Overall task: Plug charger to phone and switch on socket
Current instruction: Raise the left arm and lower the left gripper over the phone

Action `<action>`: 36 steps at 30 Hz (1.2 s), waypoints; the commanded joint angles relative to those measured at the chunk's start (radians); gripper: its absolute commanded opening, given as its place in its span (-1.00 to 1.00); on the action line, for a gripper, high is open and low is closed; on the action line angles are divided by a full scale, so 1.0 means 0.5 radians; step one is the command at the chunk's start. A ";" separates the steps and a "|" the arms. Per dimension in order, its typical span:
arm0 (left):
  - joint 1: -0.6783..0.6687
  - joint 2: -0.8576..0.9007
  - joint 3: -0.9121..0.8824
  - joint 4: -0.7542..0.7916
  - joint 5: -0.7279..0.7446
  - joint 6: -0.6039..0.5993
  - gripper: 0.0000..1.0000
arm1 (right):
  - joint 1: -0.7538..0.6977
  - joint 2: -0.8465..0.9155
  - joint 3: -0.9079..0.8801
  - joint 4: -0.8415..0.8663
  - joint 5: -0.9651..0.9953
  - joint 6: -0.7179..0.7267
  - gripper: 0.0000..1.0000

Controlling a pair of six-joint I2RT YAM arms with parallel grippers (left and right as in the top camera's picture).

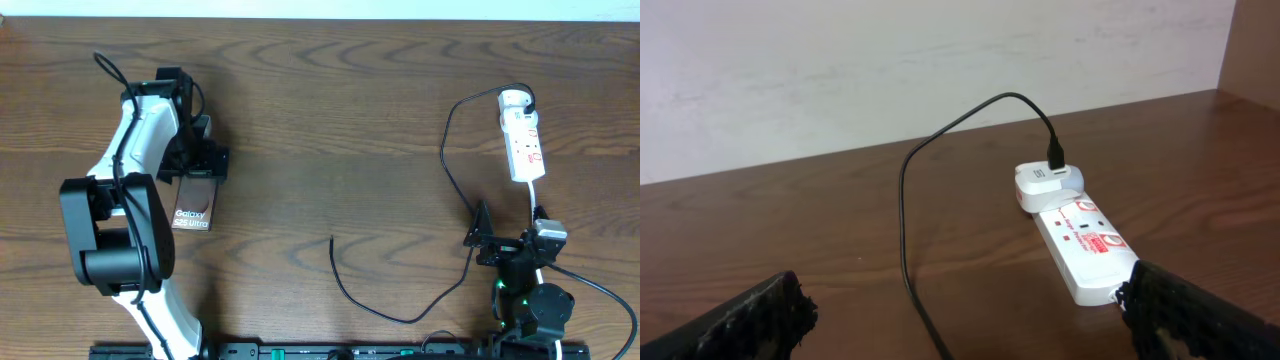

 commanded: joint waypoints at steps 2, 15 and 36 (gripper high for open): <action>0.083 0.011 -0.086 0.038 0.002 0.027 0.96 | 0.017 -0.011 -0.002 -0.010 0.002 -0.016 0.99; 0.079 0.011 -0.088 0.038 0.276 0.176 0.96 | 0.017 -0.011 -0.002 -0.010 0.002 -0.016 0.98; 0.079 0.011 -0.249 0.275 0.146 0.124 0.96 | 0.017 -0.011 -0.002 -0.010 0.002 -0.015 0.98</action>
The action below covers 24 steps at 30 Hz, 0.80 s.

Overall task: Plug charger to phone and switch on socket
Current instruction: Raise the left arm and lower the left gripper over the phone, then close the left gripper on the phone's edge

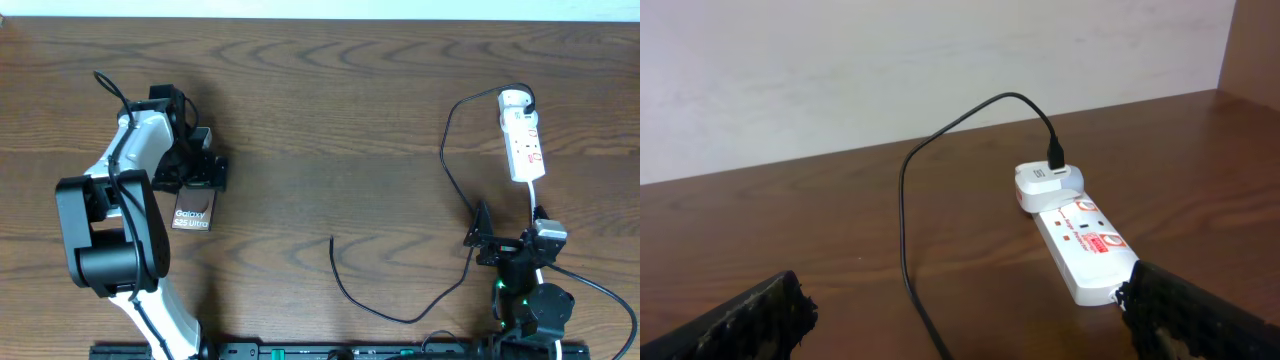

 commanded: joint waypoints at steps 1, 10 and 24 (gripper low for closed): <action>-0.001 0.011 -0.009 0.014 -0.019 -0.016 0.96 | 0.017 -0.011 -0.002 -0.008 0.002 -0.015 0.98; -0.001 0.011 -0.013 0.121 -0.019 -0.015 0.96 | 0.017 -0.011 -0.002 -0.009 0.002 -0.015 0.99; -0.001 0.011 -0.141 0.205 -0.018 -0.008 0.96 | 0.017 -0.011 -0.002 -0.009 0.002 -0.014 0.99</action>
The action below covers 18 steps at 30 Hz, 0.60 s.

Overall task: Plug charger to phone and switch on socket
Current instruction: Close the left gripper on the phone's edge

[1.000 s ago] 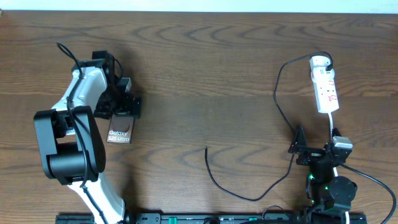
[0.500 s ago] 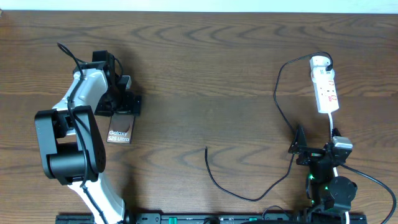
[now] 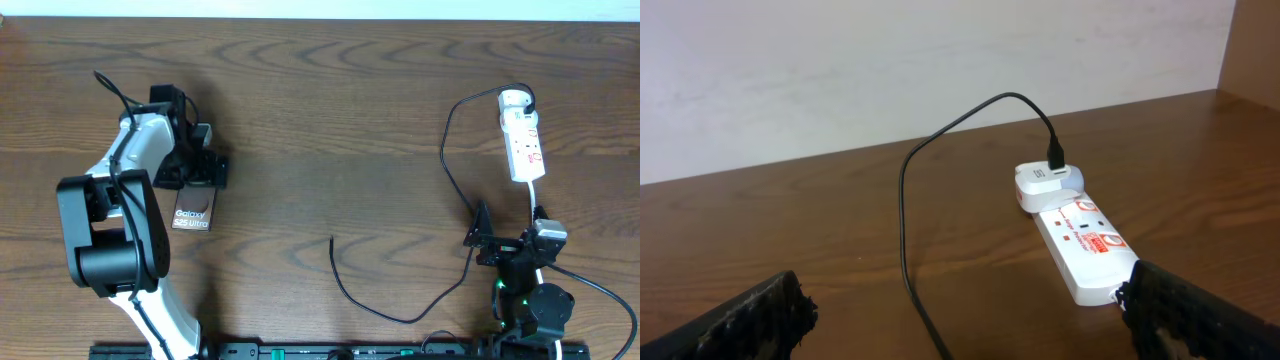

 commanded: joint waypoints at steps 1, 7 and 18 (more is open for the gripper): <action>-0.001 0.011 -0.063 0.028 -0.011 -0.010 0.96 | 0.017 -0.011 -0.002 -0.009 0.002 -0.015 0.98; -0.001 0.011 -0.072 0.040 -0.011 0.008 0.96 | 0.017 -0.011 -0.002 -0.009 0.002 -0.015 0.98; -0.001 0.011 -0.072 0.063 -0.146 0.065 0.96 | 0.017 -0.011 -0.002 -0.009 0.002 -0.015 0.98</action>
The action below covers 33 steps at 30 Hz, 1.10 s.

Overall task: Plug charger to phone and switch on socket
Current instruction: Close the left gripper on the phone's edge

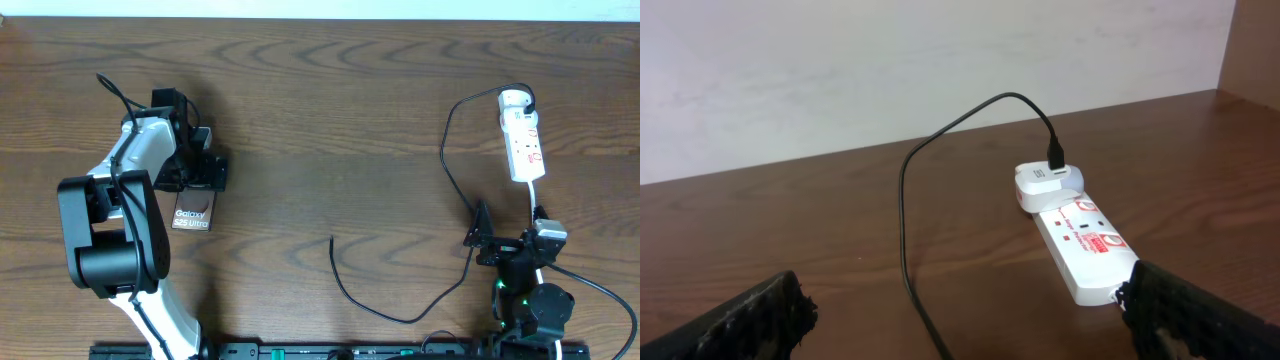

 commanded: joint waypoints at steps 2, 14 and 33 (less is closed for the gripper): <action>0.003 0.020 -0.040 0.024 -0.060 0.040 0.96 | 0.017 -0.011 -0.002 -0.009 0.002 -0.016 0.99; 0.003 0.020 -0.041 0.037 -0.059 0.040 0.95 | 0.017 -0.011 -0.002 -0.009 0.002 -0.015 0.98; 0.003 0.020 -0.041 -0.013 -0.043 0.040 0.96 | 0.017 -0.011 -0.002 -0.009 0.002 -0.016 0.99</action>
